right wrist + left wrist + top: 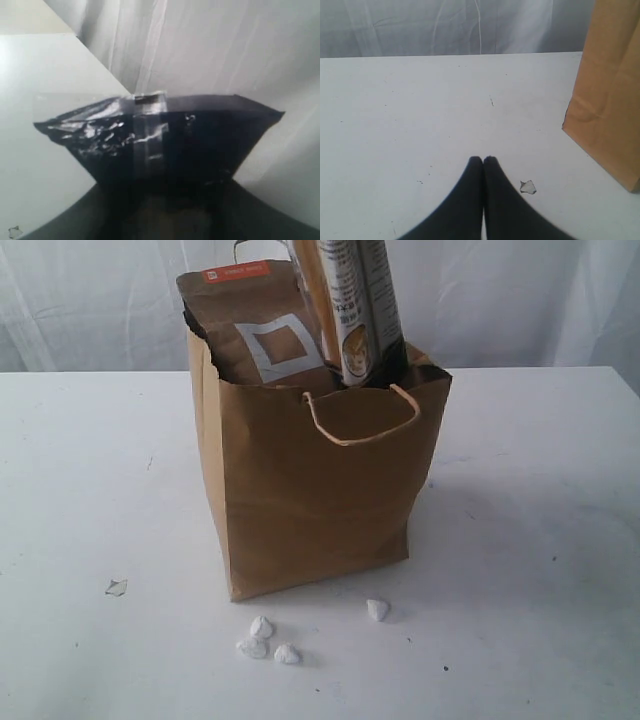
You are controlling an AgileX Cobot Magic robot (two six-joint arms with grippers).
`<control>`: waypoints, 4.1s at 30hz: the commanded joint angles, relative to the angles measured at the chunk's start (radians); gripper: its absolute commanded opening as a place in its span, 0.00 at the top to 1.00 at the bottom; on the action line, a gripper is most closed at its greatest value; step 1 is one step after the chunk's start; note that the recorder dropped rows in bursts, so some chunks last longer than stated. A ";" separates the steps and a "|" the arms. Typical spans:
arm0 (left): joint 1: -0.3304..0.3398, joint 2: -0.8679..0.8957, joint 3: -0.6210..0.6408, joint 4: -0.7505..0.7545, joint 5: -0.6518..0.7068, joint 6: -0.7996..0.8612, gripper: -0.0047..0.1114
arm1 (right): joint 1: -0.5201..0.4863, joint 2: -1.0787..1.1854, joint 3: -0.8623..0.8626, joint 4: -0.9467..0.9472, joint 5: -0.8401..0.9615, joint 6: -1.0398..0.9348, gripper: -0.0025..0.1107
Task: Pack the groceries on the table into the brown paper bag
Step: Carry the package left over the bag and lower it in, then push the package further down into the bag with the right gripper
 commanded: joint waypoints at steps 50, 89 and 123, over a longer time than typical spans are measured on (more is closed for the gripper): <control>0.002 -0.005 0.004 0.001 0.002 0.000 0.96 | -0.030 0.182 -0.142 0.104 0.176 0.110 0.98; 0.002 -0.005 0.004 0.001 0.002 0.000 0.96 | -0.032 0.185 -0.163 0.431 0.320 -0.450 0.98; 0.002 -0.005 0.004 0.001 0.002 0.000 0.96 | -0.081 0.264 -0.162 0.200 0.254 0.216 0.65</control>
